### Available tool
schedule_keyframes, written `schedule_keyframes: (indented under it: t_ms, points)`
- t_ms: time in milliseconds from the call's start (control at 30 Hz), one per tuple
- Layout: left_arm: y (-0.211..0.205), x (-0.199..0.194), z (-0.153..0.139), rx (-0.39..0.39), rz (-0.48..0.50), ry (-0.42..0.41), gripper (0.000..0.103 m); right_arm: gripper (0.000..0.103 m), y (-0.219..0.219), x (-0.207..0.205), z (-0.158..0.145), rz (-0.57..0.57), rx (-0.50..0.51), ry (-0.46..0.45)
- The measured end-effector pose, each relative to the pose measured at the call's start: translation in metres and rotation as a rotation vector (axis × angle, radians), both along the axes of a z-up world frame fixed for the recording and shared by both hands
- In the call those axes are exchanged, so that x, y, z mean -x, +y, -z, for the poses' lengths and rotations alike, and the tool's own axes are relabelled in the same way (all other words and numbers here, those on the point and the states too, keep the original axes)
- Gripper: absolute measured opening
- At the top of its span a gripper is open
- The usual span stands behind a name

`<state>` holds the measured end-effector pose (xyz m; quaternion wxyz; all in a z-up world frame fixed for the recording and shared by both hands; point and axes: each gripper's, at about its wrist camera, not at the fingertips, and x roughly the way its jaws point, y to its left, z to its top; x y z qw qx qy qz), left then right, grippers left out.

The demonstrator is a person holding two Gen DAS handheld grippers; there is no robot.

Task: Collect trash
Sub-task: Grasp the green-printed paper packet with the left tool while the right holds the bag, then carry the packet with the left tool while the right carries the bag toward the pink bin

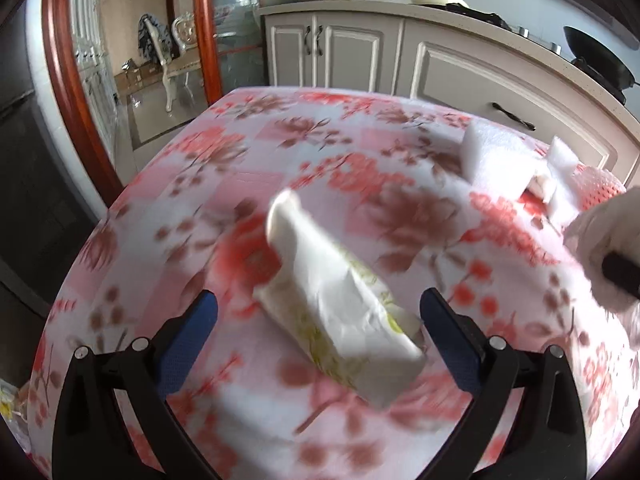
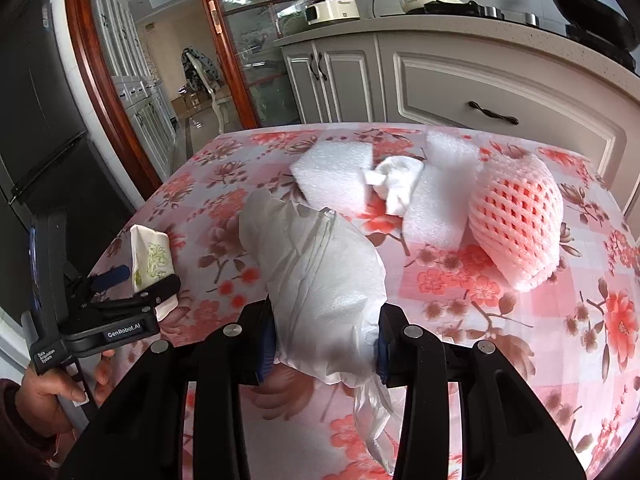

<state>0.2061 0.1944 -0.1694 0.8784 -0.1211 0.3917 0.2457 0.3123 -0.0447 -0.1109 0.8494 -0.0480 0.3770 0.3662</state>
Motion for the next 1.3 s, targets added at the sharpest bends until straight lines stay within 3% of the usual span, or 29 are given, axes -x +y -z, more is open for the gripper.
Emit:
schedule_keyframes:
  t_ms: [300, 367, 600, 633, 667, 700, 733, 1300]
  points:
    - [0.015, 0.013, -0.008, 0.009, 0.020, -0.074, 0.086, 0.038, 0.020, 0.037, -0.007, -0.034, 0.037, -0.047]
    - [0.020, 0.009, -0.007, 0.037, 0.031, -0.080, 0.066, 0.038, 0.018, 0.043, -0.009, -0.024, 0.045, -0.056]
    - [0.008, 0.017, -0.004, 0.062, 0.105, -0.073, 0.055, 0.038, 0.005, 0.057, -0.013, 0.015, 0.048, -0.055]
    - [0.004, 0.021, -0.005, 0.063, 0.123, -0.080, 0.051, 0.038, 0.004, 0.058, -0.013, 0.016, 0.048, -0.053]
    - [0.001, 0.024, -0.005, 0.063, 0.143, -0.085, 0.035, 0.038, 0.003, 0.061, -0.013, 0.017, 0.048, -0.053]
    - [-0.002, 0.027, -0.005, 0.054, 0.157, -0.084, 0.034, 0.038, 0.002, 0.063, -0.013, 0.016, 0.047, -0.054]
    - [-0.005, 0.029, -0.006, 0.050, 0.168, -0.088, 0.027, 0.038, 0.002, 0.064, -0.013, 0.014, 0.047, -0.054]
    - [-0.058, 0.066, -0.044, -0.047, 0.316, -0.226, 0.025, 0.038, -0.020, 0.094, -0.022, 0.039, 0.024, -0.103]
